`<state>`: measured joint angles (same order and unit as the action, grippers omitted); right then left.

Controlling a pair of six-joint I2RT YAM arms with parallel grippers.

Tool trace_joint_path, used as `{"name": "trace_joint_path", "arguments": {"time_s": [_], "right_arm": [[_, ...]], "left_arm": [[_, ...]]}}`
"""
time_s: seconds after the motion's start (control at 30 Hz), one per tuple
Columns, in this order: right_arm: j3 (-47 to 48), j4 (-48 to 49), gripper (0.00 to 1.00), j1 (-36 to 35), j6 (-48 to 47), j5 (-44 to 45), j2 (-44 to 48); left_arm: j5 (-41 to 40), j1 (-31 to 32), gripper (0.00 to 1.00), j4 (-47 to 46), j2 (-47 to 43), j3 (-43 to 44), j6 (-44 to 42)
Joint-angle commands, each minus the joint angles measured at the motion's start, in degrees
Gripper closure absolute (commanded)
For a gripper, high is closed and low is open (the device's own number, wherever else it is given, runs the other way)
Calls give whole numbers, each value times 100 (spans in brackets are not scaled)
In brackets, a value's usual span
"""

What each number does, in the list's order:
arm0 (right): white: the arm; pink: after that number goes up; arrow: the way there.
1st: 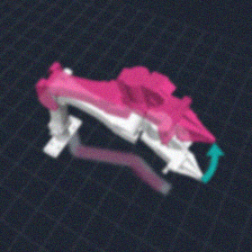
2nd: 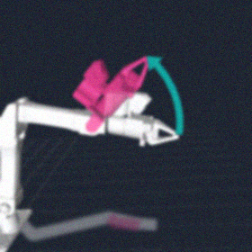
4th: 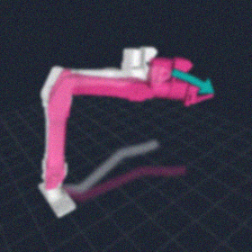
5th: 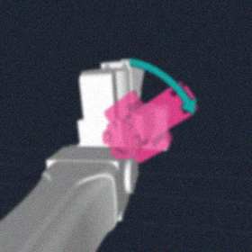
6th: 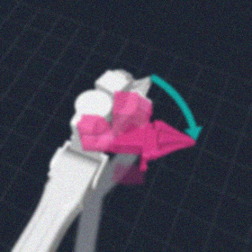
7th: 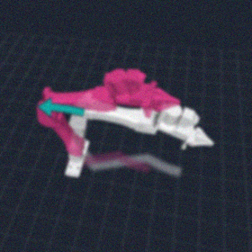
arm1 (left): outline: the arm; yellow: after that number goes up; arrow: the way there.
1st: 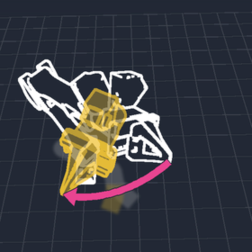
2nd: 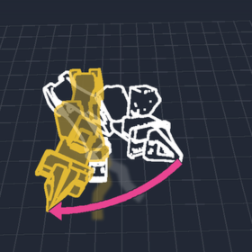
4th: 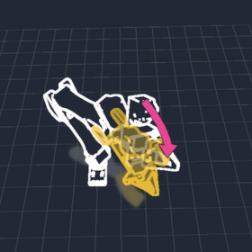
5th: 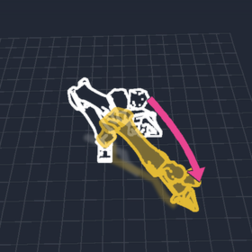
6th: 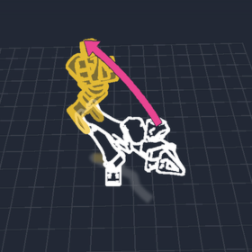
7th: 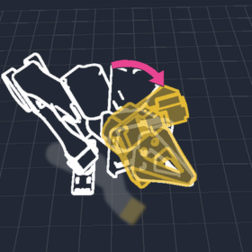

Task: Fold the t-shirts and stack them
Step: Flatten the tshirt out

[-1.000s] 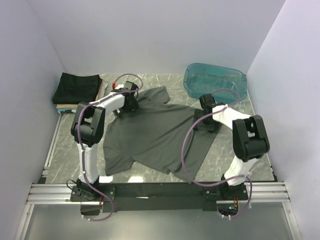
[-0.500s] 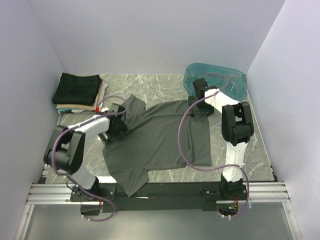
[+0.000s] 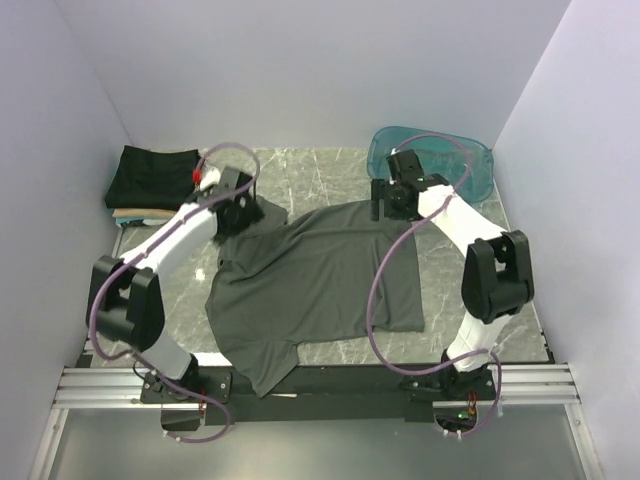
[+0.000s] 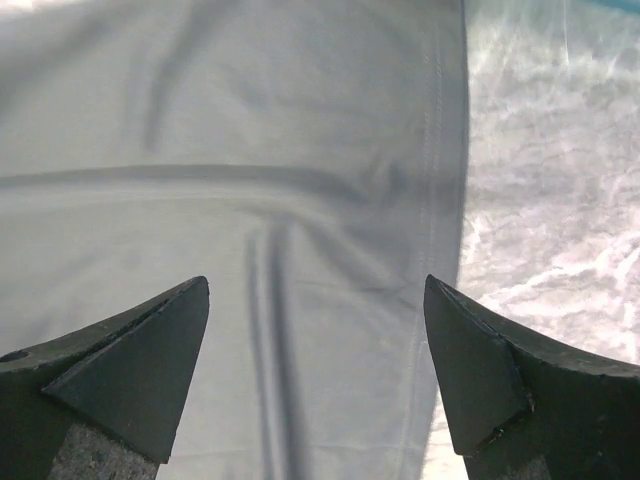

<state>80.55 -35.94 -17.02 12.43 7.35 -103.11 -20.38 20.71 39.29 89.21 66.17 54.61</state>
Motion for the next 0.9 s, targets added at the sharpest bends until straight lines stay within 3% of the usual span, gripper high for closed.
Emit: {"name": "trace_joint_path", "arguments": {"time_s": [0.0,0.3,0.63,0.87], "right_arm": [[-189,579,6,93,286,-471,309],[-119,887,6,269,585,-1297,-200],[-242,800,6,348,533,-1430,-728],[179,334,5,418,375,-1096,-1307]], "left_arm": [[-10,-14,1,-316,577,922,-415],[509,-93,1,-554,2397,2119,-952],[518,-304,1,-510,3207,2584,-1198],[438,-576,1,-264,3910,3261,-1286]]}}
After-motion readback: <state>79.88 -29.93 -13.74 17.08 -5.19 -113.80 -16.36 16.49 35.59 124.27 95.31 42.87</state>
